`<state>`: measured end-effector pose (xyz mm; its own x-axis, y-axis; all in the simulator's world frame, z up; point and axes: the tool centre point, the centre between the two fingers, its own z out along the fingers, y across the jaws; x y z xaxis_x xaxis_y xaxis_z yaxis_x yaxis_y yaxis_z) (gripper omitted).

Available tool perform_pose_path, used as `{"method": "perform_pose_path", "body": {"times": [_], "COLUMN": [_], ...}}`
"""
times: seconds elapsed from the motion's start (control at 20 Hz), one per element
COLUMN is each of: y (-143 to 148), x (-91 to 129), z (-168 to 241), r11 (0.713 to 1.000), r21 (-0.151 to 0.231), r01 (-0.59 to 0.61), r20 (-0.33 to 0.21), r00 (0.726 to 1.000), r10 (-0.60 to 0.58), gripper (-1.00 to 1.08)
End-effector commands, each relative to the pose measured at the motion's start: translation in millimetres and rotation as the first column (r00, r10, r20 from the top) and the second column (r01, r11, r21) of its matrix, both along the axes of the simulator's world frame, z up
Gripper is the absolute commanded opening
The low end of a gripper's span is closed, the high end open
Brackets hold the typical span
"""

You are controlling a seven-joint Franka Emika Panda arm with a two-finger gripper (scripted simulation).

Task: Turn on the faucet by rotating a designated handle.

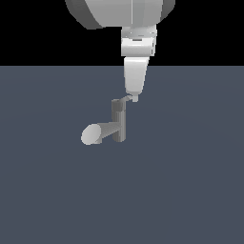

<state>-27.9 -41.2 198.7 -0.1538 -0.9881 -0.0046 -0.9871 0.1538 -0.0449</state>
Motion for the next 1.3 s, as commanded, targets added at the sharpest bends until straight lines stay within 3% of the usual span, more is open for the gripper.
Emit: {"method": "perform_pose_path", "body": {"times": [0.0, 0.25, 0.35, 1.0, 1.05, 1.1, 1.25], "y": [13.8, 23.5, 13.3, 96.2, 96.2, 63.6, 74.8], "x": [-16.3, -29.8, -18.6, -25.4, -25.4, -15.6, -8.8], "z": [-14.3, -16.9, -4.5, -17.2, -17.2, -4.4, -6.2], "r11": [1.0, 1.0, 1.0, 1.0, 1.0, 0.999, 0.999], "r21": [0.003, 0.002, 0.006, 0.002, 0.002, 0.007, 0.007], "r01": [-0.013, -0.011, 0.005, -0.01, -0.01, 0.043, 0.035], "r20": [-0.037, -0.044, -0.013, -0.045, -0.045, -0.016, -0.02], "r00": [0.999, 0.999, 1.0, 0.999, 0.999, 0.999, 0.999], "r10": [0.014, 0.011, -0.005, 0.01, 0.01, -0.043, -0.035], "gripper": [-1.0, -1.0, -1.0, -1.0, -1.0, -1.0, -1.0]}}
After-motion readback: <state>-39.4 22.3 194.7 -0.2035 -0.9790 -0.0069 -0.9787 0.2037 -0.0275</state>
